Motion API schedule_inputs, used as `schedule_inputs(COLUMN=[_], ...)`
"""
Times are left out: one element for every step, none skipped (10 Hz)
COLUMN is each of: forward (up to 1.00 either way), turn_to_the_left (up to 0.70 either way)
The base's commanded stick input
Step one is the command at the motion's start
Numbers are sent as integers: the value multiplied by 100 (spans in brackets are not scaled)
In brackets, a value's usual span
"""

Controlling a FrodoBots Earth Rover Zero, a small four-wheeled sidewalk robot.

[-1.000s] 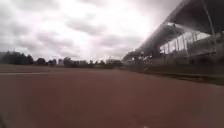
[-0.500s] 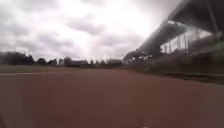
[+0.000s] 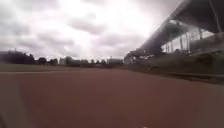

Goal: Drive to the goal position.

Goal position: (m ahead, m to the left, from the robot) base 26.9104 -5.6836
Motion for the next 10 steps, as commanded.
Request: schedule_inputs(forward=[70, 70, 70, 70, 70, 70, 70, 70, 70, 70], turn_to_the_left=[-35, -35, -35, -35, -35, -35, -35, -35, -35, -35])
